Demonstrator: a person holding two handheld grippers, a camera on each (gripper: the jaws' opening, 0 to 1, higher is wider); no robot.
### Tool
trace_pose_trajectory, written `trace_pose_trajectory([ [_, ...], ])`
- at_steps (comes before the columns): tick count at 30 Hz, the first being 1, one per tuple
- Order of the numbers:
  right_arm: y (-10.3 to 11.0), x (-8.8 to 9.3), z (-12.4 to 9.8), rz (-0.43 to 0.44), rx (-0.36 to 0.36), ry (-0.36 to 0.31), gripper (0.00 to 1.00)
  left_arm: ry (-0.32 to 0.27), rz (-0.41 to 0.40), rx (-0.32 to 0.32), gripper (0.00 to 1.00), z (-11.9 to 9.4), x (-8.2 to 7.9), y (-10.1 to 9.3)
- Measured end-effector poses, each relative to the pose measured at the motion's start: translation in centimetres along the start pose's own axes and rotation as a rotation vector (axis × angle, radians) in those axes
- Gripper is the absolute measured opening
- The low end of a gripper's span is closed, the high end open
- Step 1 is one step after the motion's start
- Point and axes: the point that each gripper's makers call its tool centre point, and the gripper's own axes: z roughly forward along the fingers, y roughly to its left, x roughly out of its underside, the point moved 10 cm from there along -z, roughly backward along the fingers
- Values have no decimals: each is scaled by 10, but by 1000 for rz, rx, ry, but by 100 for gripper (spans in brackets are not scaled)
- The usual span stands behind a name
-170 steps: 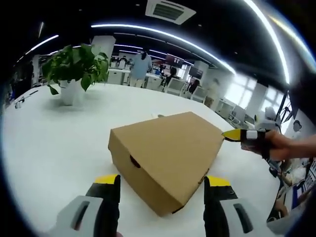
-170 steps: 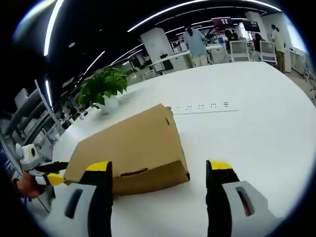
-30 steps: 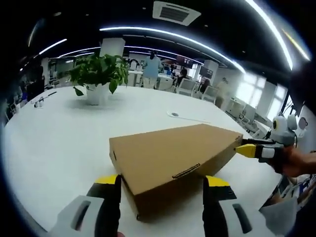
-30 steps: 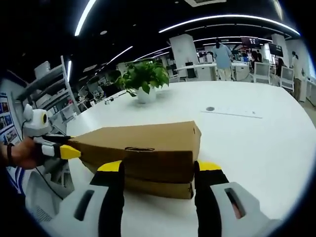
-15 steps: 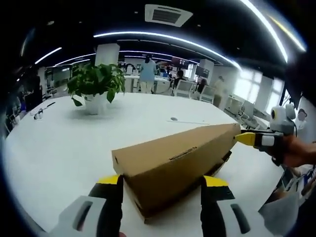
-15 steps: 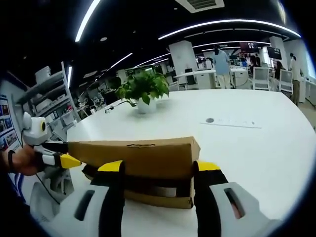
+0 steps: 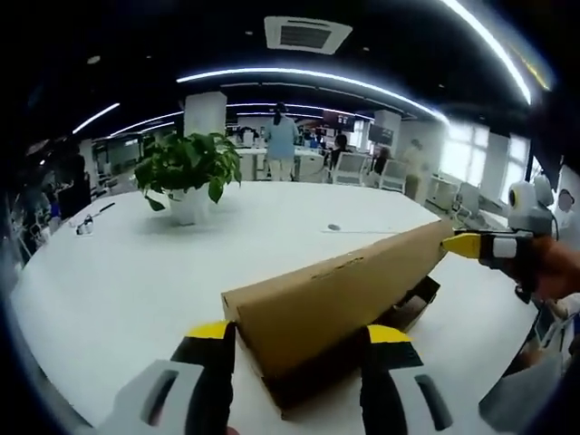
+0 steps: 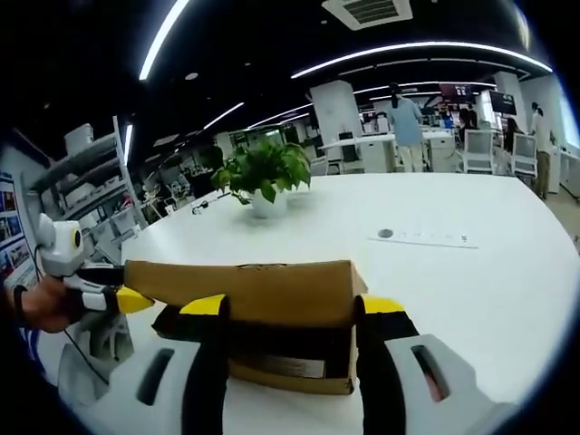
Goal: Operate the shoe box by opening the lid, removing the specified soft item, and placing it in the target area until the item is outside and the box remains undamaged.
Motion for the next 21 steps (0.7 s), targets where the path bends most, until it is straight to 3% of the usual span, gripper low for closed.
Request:
trace_pose_trajectory([
  [4,2,-6,1,9,8,-16,52,-19,75,-53,52,0,-8,-2],
  [8,1,-12,3,11,10,-26,52,-31,97,-73,49,3,-12,2],
  [18,0,-28,9,7,3,-43,52,-55,172,-138,29,7,-19,17],
  [21,0,-33,11,5,-1,-50,52,-60,258,-217,19,6,-25,21],
])
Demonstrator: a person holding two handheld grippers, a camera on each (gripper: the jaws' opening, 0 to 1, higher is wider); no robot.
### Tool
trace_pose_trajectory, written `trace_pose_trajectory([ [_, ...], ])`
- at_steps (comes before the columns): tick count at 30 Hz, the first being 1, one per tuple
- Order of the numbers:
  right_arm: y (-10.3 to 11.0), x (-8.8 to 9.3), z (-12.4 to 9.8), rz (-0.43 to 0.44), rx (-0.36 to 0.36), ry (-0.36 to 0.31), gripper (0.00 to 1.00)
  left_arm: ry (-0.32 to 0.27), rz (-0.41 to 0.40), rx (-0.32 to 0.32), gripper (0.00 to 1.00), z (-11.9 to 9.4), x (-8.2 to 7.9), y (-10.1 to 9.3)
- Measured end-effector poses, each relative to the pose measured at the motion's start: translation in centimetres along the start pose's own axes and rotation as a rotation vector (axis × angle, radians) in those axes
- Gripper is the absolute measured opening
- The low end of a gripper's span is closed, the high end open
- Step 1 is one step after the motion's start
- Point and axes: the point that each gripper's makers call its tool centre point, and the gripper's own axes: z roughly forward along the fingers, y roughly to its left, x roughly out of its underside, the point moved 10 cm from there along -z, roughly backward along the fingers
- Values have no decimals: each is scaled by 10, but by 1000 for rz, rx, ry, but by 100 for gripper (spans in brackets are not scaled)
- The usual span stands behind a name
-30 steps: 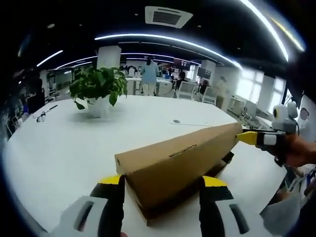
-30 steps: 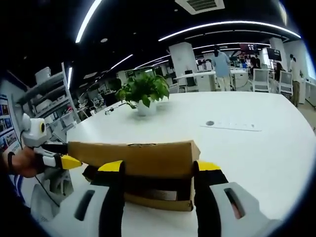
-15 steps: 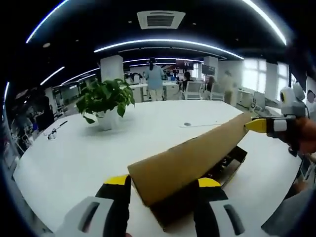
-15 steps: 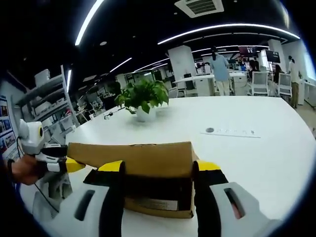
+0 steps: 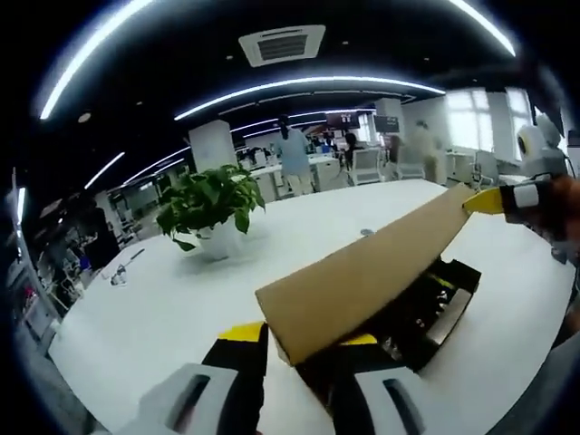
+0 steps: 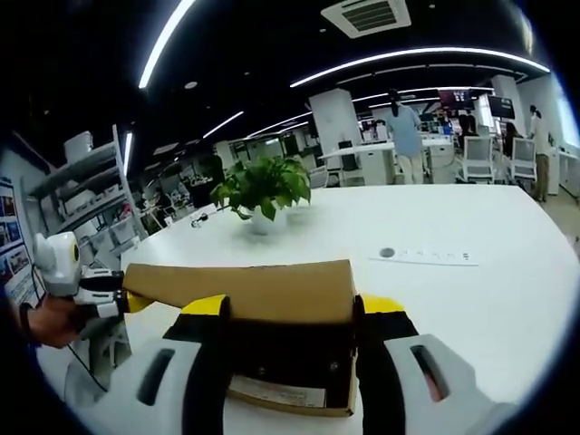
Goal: Operate the shoe box by opening the lid, removing the specified soft item, and placing it in the target area until the item is outside and the box remains undamaged.
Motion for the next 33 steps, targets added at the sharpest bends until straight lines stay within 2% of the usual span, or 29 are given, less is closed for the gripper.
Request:
trace_pose_trajectory([
  [2,1,-4,2,1,0,-1,51,-3,-11,4,16,2,-1,0],
  [7,0,-11,6,-8,-3,-8,52,-18,-32,-33,7,7,-5,8],
  [15,-2,-17,11,-13,-22,-11,52,-27,-89,-37,6,12,-7,14],
  [23,-4,-18,13,2,-40,-14,52,-25,-94,-19,6,13,-9,17],
  [28,-9,-21,13,45,-85,-36,54,-21,-103,-11,6,15,-11,20],
  [33,-14,-22,9,17,-106,-39,53,-21,-107,-6,6,18,-15,23],
])
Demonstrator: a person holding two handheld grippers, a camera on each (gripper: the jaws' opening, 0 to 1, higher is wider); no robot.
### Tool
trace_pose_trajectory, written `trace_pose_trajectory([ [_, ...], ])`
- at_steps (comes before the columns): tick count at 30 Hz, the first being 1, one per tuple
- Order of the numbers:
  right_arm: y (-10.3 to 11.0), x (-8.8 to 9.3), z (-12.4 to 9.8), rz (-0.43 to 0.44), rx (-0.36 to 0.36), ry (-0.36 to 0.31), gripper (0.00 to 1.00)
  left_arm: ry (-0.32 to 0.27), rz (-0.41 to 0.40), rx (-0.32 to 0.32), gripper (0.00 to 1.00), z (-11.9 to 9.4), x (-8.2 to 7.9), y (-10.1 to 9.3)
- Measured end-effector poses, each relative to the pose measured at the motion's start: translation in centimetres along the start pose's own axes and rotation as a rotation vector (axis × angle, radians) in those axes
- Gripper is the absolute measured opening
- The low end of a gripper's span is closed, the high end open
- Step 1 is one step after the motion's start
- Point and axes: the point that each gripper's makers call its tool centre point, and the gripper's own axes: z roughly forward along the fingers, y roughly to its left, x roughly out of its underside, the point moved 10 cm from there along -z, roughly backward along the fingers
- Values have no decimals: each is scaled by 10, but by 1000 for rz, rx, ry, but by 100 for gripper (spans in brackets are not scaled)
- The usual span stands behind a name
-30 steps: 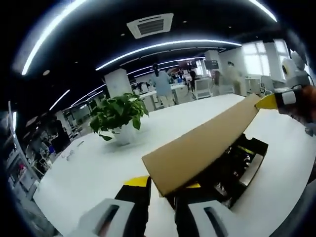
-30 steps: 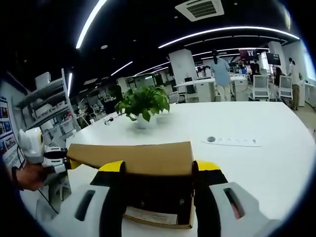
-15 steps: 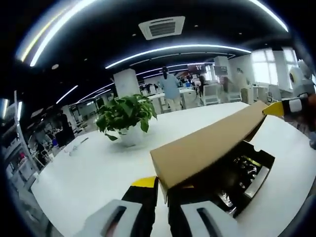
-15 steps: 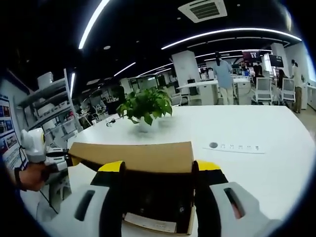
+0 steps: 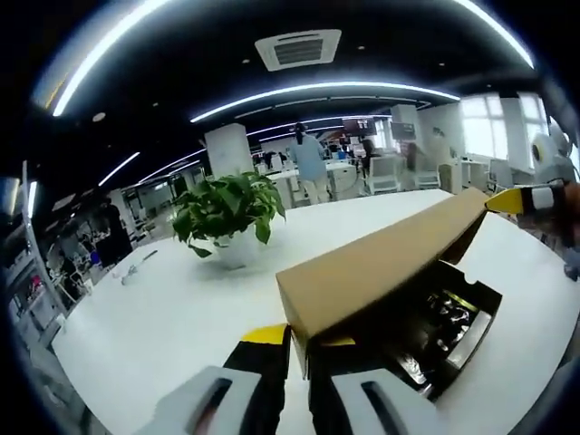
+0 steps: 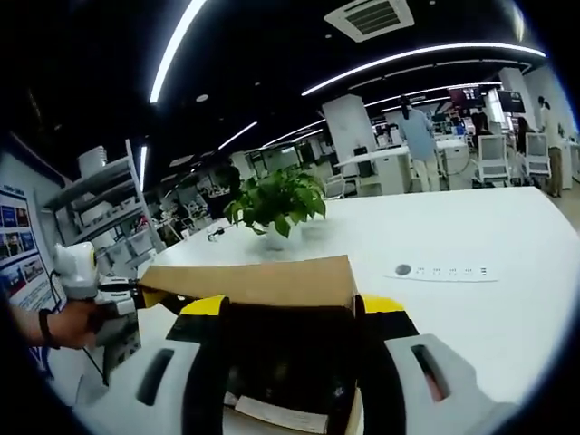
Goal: Operate the shoe box by opening the lid, removing the specified soft item, and placing it in the target area until the item is outside and the box remains undamaged.
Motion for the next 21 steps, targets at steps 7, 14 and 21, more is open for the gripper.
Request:
trace_pose_trajectory([
  [7,-10,2,-2,-42,3,22,49,0,-15,1,5,4,-5,3],
  [14,-21,4,13,-51,31,41,40,0,-18,7,5,7,-6,5],
  [21,-31,2,28,-43,100,46,14,-4,-29,13,5,7,-6,6],
])
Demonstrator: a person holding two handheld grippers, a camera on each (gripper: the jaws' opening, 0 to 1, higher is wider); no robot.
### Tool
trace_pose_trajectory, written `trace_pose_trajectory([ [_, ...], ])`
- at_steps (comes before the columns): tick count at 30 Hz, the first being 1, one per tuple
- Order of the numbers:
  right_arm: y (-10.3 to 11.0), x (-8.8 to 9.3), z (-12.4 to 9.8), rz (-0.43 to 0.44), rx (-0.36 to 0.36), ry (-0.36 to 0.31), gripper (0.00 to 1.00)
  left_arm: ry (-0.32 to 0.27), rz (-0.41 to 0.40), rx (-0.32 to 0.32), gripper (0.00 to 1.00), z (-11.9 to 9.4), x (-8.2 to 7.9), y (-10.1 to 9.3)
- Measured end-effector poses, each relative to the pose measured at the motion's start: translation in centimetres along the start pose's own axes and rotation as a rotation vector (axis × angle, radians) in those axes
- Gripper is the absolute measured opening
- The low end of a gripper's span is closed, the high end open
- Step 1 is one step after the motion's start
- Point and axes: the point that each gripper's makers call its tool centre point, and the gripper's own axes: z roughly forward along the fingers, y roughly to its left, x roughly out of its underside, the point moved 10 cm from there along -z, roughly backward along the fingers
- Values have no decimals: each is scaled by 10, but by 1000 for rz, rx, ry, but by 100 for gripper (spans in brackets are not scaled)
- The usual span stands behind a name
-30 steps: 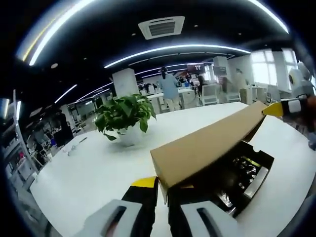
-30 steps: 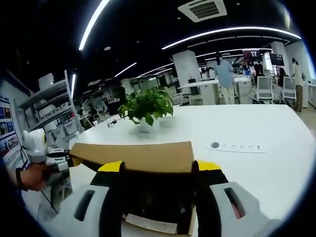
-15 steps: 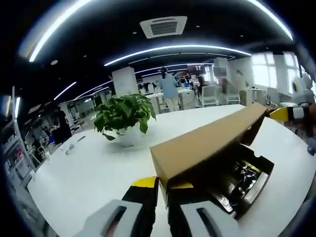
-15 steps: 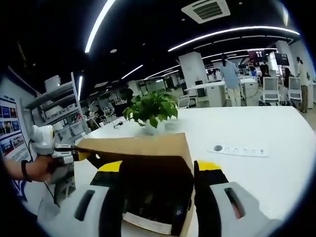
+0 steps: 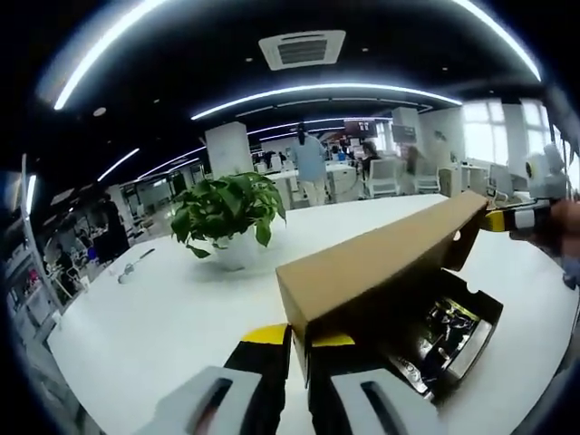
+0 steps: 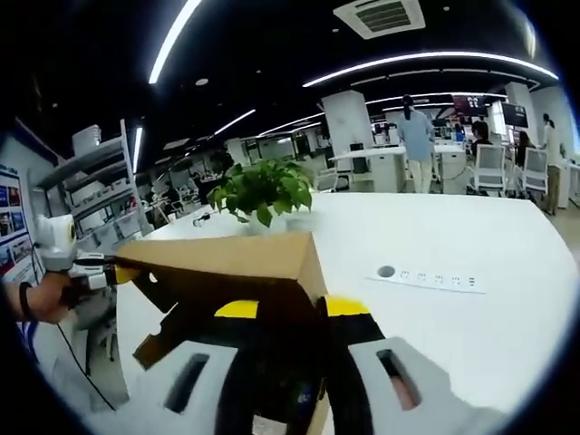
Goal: Operate the shoe box by opening the lid, removing the specified soft item, and placing it in the target area until the item is outside and the box remains undamaged.
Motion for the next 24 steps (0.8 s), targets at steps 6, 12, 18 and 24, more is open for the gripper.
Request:
trace_pose_trajectory([
  [6,-9,-2,5,58,19,-25,3,-6,-6,-2,5,-2,-1,-1],
  [12,-11,-3,12,46,20,-36,3,-19,-16,-3,5,1,-5,0],
  [18,-15,-8,24,37,19,-34,2,-31,-23,1,5,10,-9,6],
  [24,-21,-13,34,71,5,-39,2,-37,-35,4,5,23,-11,11],
])
